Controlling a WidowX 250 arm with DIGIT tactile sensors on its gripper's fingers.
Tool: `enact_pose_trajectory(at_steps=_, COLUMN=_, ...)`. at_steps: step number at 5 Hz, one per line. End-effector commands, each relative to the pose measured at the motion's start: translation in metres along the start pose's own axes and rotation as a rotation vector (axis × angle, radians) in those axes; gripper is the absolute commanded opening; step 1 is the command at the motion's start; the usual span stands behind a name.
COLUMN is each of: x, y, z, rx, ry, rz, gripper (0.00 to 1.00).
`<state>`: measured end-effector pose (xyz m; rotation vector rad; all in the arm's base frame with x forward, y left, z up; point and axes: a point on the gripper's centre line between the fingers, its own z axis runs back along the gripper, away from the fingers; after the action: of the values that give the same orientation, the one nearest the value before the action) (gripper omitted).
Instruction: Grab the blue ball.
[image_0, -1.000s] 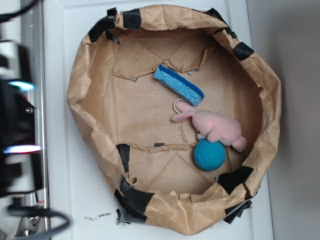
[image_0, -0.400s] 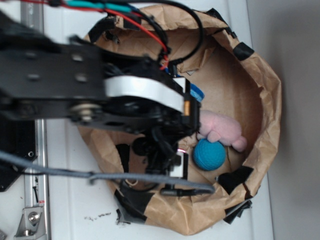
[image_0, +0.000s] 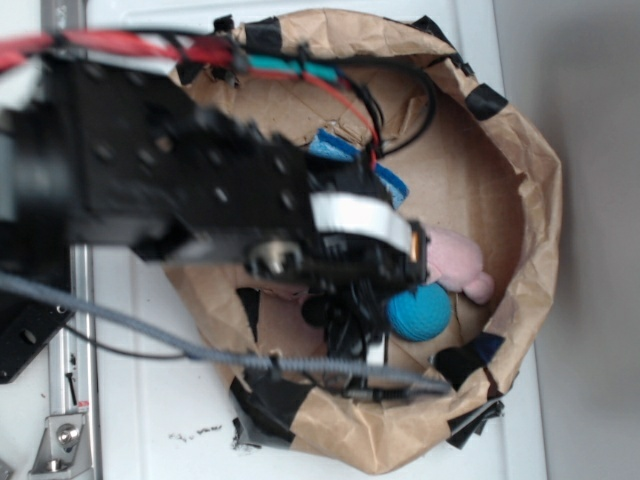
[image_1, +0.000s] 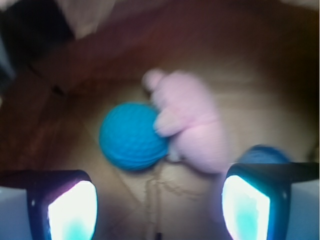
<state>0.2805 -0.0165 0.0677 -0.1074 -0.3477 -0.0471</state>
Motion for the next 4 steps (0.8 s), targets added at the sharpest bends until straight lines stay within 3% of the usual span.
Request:
enact_pose_trajectory(at_steps=1, x=0.037, y=-0.027, z=-0.007, rx=-0.052, ry=-0.020, rz=0.130, gripper=1.00)
enact_pose_trajectory(at_steps=2, x=0.050, y=-0.019, z=-0.025, rx=-0.005, ry=-0.054, rz=0.100, gripper=1.00)
enact_pose_trajectory(at_steps=3, x=0.044, y=-0.012, z=-0.053, rx=0.020, ry=-0.030, rz=0.080, gripper=0.82)
enact_pose_trajectory(at_steps=4, x=0.039, y=-0.004, z=-0.044, rx=0.060, ry=-0.011, rz=0.064, gripper=0.00)
